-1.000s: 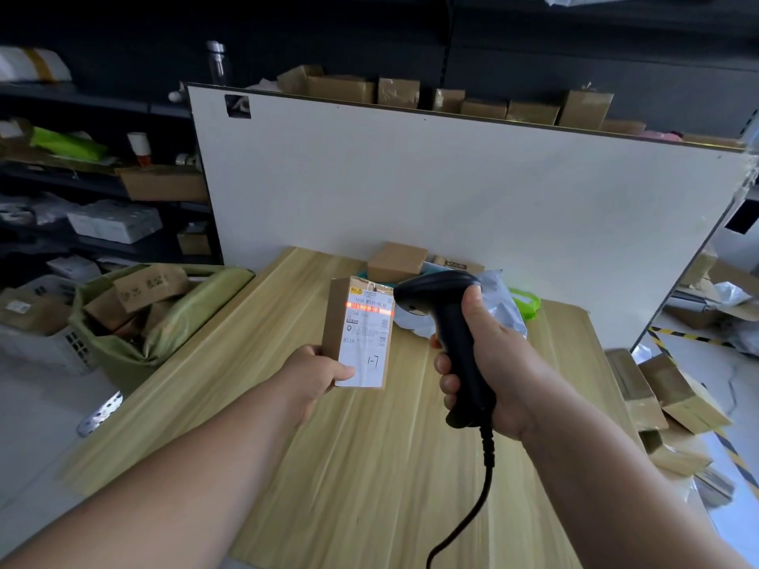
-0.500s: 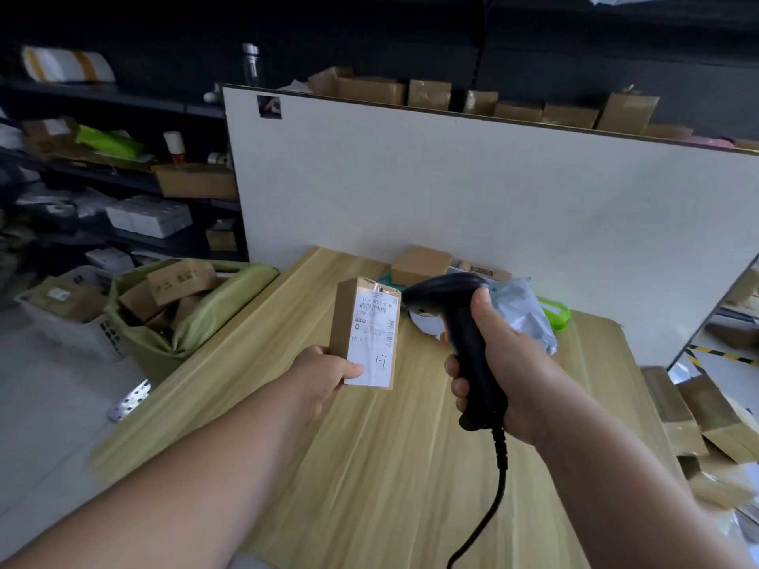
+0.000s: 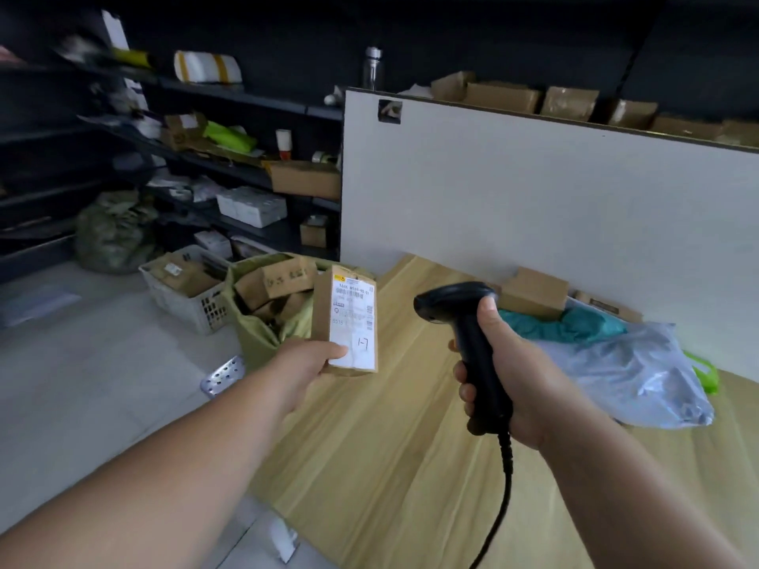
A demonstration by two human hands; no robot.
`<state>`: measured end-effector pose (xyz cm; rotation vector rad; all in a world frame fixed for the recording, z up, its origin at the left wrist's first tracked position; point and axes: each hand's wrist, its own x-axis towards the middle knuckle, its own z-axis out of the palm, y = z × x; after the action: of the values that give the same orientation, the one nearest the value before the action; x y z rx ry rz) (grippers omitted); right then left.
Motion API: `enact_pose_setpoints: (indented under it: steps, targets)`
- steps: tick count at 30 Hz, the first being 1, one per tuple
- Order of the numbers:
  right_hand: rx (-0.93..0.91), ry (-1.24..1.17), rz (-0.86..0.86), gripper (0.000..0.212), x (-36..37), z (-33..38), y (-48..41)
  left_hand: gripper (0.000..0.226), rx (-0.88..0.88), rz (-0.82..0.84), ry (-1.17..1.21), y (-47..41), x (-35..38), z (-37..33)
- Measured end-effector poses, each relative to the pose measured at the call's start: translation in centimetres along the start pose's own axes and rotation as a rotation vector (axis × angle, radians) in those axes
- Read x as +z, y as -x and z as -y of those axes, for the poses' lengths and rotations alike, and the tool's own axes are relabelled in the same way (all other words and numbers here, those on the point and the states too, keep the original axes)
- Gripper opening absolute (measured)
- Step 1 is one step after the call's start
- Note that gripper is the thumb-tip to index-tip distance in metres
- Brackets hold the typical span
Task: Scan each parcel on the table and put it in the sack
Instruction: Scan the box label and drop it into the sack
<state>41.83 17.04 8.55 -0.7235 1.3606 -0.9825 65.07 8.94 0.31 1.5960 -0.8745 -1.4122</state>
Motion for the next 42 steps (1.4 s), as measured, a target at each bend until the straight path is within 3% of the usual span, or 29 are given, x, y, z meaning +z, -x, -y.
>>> enact_pose_setpoints:
  steps: [3, 8, 18, 28, 34, 39, 42]
  targets:
    - [-0.026, 0.035, -0.01, 0.068, 5.1, 0.1, -2.3, 0.016, -0.012, -0.014, 0.071, -3.2, -4.8, -1.1]
    - [-0.1, 0.104, -0.063, 0.036, 15.0, 0.0, -6.4, 0.035, -0.013, -0.006, 0.093, -9.3, -13.4, -3.4]
    - [-0.129, 0.19, -0.193, 0.017, 30.5, 0.8, -13.7, 0.018, -0.044, 0.103, -0.006, -18.9, -23.2, -7.7]
    - [-0.16, 0.248, -0.319, 0.018, 34.3, 1.4, -26.9, 0.025, -0.139, 0.235, -0.076, -29.6, -20.6, -9.9]
    - [-0.172, 0.429, -0.427, 0.025, 35.9, 0.9, -35.8, 0.031, -0.208, 0.349, -0.186, -36.7, -19.3, -9.4]
    - [-0.138, 0.558, -0.452, 0.034, 37.7, 0.1, -39.7, 0.026, -0.187, 0.528, -0.485, -41.0, -20.1, -9.9]
    - [-0.109, 0.614, -0.505, 0.039, 39.2, -0.6, -41.3, 0.022, 0.029, 0.47, -0.74, -45.2, -21.0, -11.1]
